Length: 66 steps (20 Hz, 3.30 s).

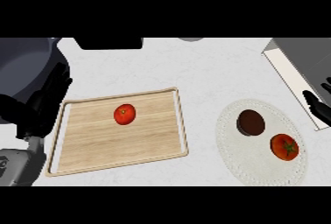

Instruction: Pick the cupcake from the placemat and place it in the tiered shelf

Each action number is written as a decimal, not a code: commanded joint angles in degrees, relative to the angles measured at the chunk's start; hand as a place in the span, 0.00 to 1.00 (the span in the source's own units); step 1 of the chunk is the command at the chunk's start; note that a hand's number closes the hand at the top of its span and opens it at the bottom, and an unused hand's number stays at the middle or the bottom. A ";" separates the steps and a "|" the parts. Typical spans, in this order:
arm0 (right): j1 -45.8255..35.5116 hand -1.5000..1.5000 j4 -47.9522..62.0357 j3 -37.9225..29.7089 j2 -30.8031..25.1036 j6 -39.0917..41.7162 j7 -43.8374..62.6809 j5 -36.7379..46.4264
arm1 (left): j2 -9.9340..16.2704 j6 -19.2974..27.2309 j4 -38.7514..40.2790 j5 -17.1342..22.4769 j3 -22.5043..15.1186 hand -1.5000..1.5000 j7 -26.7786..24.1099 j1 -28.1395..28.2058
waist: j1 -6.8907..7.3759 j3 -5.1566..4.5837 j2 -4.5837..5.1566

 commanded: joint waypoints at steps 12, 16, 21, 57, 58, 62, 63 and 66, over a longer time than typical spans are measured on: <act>8.69 0.00 -17.16 13.80 -26.28 14.10 28.44 14.12 | -0.53 -1.56 -0.94 0.22 0.80 0.50 4.26 -2.51 | 0.98 -0.50 0.12; 4.54 0.00 -20.60 18.41 -34.79 14.54 40.59 23.56 | -2.85 -0.60 -1.14 -0.87 -1.45 0.50 4.29 -2.21 | 2.44 -0.52 0.21; -8.08 0.00 -24.76 28.38 -29.21 15.82 61.58 28.56 | -3.90 -0.77 -0.95 -1.71 -1.96 0.50 4.48 -4.39 | 3.47 -0.20 0.36; -12.94 0.00 -2.31 36.52 1.26 24.65 69.56 54.70 | -6.52 -4.87 -0.95 -6.01 6.00 0.50 6.56 -2.58 | 1.12 0.00 0.06; -15.49 0.00 -0.68 34.60 0.81 27.34 68.91 55.07 | -7.12 -6.27 -4.06 -5.98 5.44 0.50 4.17 2.19 | 1.36 0.00 0.02; -10.04 0.00 -2.31 31.81 0.64 28.36 64.61 57.33 | -7.50 -6.79 -3.13 -6.15 7.34 0.50 7.85 -1.99 | 0.99 0.00 -0.03; -15.28 0.00 2.46 30.59 3.13 29.95 65.16 56.26 | -8.59 -6.17 -7.69 -6.95 5.12 0.50 8.56 1.08 | 1.37 0.01 -0.02; -7.24 0.00 -2.11 30.51 2.90 27.07 62.80 59.63 | -8.45 -7.88 -0.05 -7.41 7.95 0.50 5.94 -1.69 | 0.82 0.00 -0.03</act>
